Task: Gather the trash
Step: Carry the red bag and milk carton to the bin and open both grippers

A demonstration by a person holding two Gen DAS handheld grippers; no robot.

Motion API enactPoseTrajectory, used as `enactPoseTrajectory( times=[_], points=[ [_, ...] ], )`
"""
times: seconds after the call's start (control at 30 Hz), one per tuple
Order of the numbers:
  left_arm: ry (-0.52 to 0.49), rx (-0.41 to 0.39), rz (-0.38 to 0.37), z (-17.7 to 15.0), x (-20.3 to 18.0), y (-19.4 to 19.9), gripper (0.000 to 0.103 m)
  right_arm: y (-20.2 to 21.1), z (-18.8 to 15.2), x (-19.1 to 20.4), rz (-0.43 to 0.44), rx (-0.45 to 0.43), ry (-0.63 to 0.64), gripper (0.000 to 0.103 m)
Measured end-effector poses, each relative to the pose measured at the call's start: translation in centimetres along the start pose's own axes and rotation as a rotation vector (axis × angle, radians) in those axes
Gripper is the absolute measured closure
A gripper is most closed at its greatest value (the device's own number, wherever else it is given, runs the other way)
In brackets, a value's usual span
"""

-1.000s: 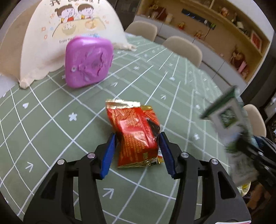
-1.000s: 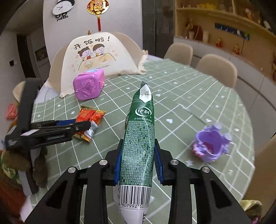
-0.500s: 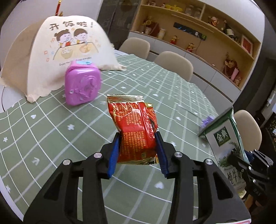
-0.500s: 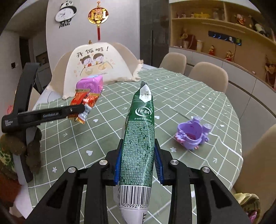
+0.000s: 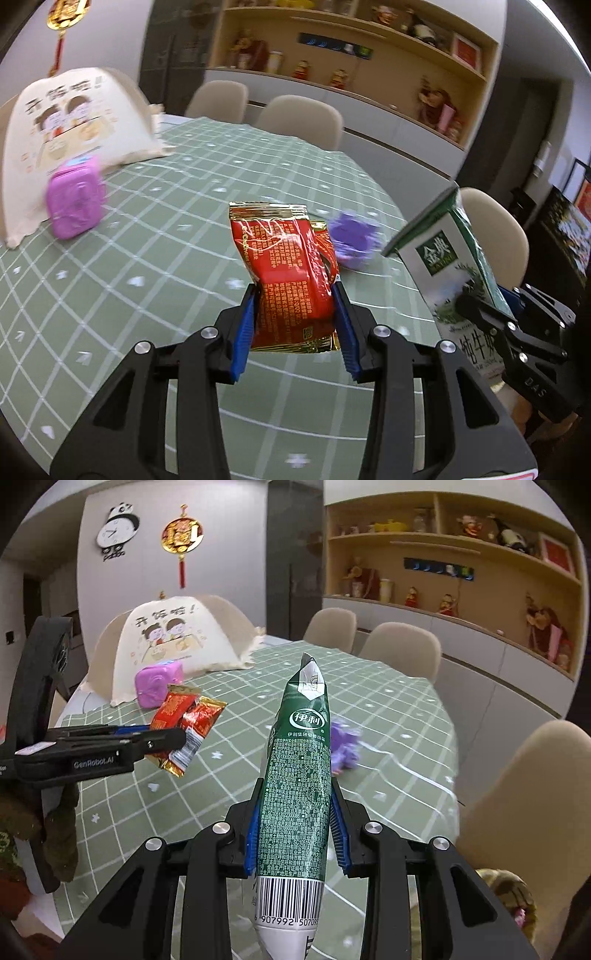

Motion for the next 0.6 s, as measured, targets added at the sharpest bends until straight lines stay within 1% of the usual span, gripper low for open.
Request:
enactPoseTrajectory(
  times=[0.2,0.37,0.53,0.6],
  points=[
    [-0.063,0.029,-0.084,-0.5,-6.7,-0.7,0.065,3.1,-1.5,-4.4,-0.061,-0.030,-0.041,0.072],
    [-0.132,0.043,-0.155,-1.3,-12.8,-1.4,0.065,6.1,-3.8,-9.3,-0.122,-0.041,-0.101,0.072],
    [-0.192,0.090,-0.224,-3.2,-18.9,-2.8,0.065,9.3,-6.5,-14.0,-0.189,-0.046,-0.159,0.072],
    [-0.209,0.108,-0.237,-4.0,-20.7,-3.5,0.065,10.3,-7.5,-15.4,-0.211,-0.049,-0.181,0.072]
  ],
)
Point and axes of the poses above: each gripper's, at about its wrist camera, not at the fingertips, and y roughly against the way its jaws point, x to its left, z to its top, the point moved 9 cm from there along -y, roughly the way its jaws point, and after that the axes turned 8 degrees about z, right-handed, at the moved point
